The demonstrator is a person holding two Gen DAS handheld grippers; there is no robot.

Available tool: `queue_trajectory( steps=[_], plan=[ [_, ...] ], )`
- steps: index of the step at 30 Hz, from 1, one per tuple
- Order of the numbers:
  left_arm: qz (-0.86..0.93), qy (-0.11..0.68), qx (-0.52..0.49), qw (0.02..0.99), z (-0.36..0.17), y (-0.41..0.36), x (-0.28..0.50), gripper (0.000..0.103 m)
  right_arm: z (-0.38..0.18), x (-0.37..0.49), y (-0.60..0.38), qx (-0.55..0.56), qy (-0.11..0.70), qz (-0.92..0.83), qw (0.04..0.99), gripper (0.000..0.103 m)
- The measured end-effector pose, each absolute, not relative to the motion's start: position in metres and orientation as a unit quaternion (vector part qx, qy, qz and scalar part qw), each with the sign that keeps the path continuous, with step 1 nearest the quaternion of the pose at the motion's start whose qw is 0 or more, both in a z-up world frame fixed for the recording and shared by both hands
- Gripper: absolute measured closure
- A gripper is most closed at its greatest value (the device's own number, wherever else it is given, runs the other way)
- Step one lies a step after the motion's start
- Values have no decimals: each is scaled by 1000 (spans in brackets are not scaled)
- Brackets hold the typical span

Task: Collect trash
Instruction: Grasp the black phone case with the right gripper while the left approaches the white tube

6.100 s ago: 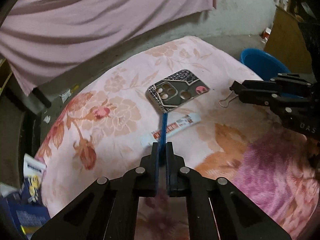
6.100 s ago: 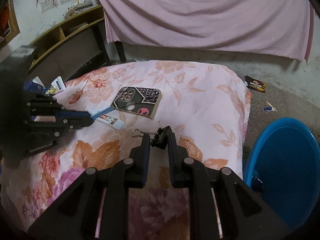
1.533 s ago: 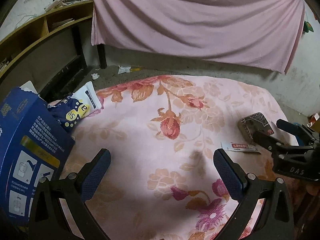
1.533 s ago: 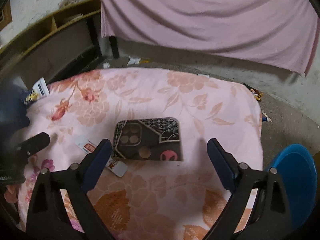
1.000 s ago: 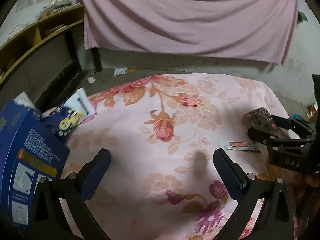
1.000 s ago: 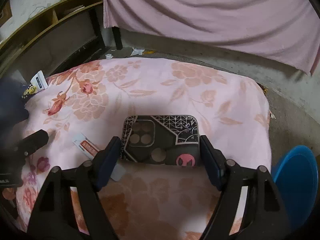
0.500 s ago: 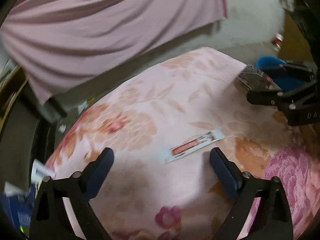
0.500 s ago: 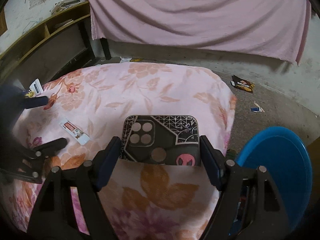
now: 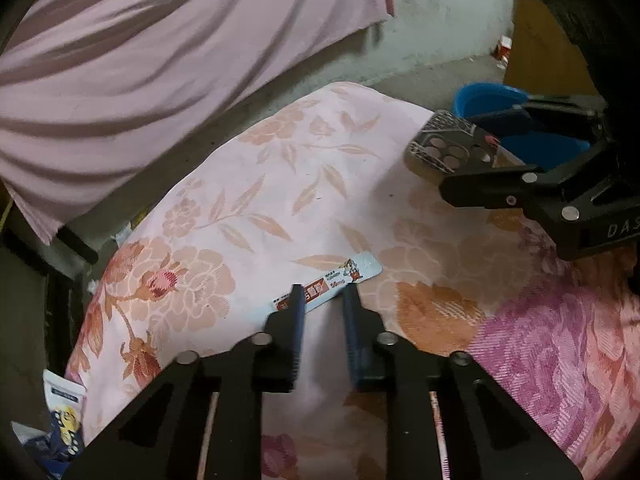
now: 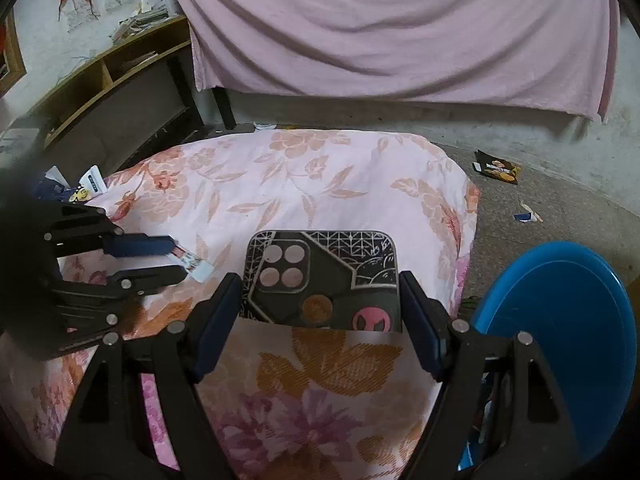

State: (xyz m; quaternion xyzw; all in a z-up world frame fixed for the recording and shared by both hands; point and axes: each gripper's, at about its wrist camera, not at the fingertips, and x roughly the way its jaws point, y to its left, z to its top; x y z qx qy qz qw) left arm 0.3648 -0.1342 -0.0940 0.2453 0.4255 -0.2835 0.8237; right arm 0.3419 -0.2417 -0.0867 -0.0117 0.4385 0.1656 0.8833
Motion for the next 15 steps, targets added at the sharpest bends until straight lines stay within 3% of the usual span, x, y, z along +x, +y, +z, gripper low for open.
queue_trajectory(
  steps=[2, 9, 12, 14, 15],
  plan=[
    [-290, 421, 269, 816, -94, -141, 360, 102, -86, 340, -243, -9, 438, 167, 883, 3],
    [-300, 381, 338, 807, -100, -144, 358, 98, -85, 336, -250, 4, 435, 166, 885, 3],
    [-303, 366, 336, 813, -99, -137, 362, 79, -86, 337, -254, 12, 435, 161, 886, 3],
    [-305, 359, 322, 821, -98, -133, 367, 59, -86, 338, -257, 18, 435, 159, 886, 3],
    [-314, 358, 314, 821, -98, -132, 371, 59, -86, 339, -258, 21, 436, 159, 886, 3]
  ],
)
